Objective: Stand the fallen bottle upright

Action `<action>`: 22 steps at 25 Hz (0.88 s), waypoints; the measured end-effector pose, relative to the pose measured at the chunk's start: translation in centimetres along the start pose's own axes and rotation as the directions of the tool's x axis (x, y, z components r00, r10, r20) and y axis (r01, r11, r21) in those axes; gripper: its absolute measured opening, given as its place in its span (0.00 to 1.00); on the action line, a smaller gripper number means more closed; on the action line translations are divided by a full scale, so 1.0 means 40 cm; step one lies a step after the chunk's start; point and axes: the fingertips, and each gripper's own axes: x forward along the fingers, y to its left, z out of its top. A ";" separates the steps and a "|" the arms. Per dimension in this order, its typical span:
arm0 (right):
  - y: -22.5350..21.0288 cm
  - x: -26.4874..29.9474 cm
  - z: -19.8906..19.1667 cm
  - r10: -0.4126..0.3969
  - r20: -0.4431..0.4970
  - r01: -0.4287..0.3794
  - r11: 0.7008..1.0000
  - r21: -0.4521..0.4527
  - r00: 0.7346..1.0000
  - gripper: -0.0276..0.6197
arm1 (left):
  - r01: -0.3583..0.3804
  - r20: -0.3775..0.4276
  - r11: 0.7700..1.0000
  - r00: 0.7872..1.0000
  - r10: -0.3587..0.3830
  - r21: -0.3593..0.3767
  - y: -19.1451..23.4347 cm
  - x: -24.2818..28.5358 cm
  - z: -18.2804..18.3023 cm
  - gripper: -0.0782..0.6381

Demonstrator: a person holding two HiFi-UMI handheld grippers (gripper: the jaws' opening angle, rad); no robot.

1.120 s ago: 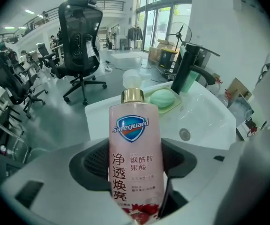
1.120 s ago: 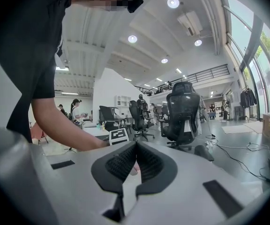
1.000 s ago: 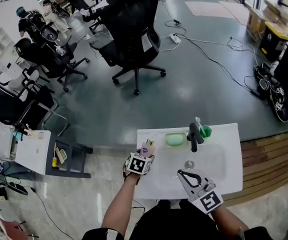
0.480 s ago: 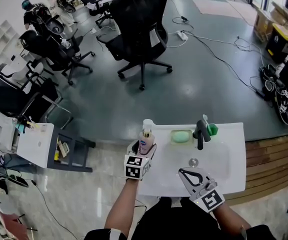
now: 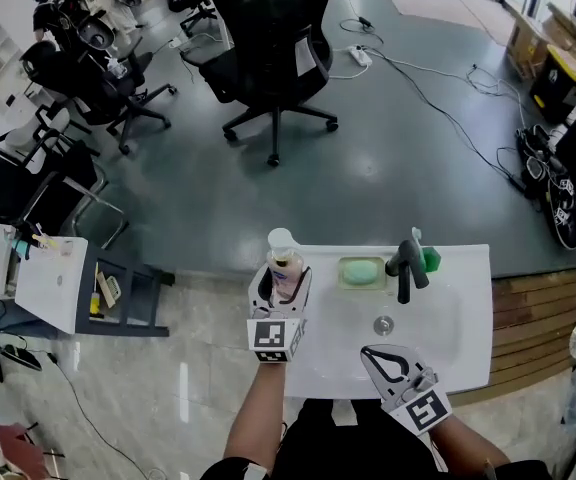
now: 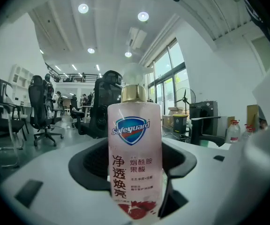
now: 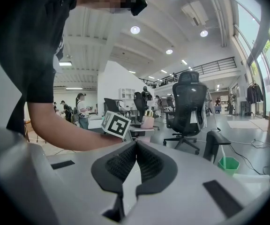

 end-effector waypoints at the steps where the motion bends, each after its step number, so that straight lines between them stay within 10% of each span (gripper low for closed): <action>1: -0.001 0.005 -0.015 -0.001 -0.021 0.001 1.000 0.009 1.000 0.07 | -0.011 0.009 1.000 1.000 0.011 0.003 0.008 0.007 -0.009 0.54; 22: -0.034 0.042 -0.157 -0.014 -0.129 0.026 0.995 0.099 0.992 0.07 | -0.086 0.149 0.996 0.985 0.083 0.013 0.037 0.046 -0.105 0.55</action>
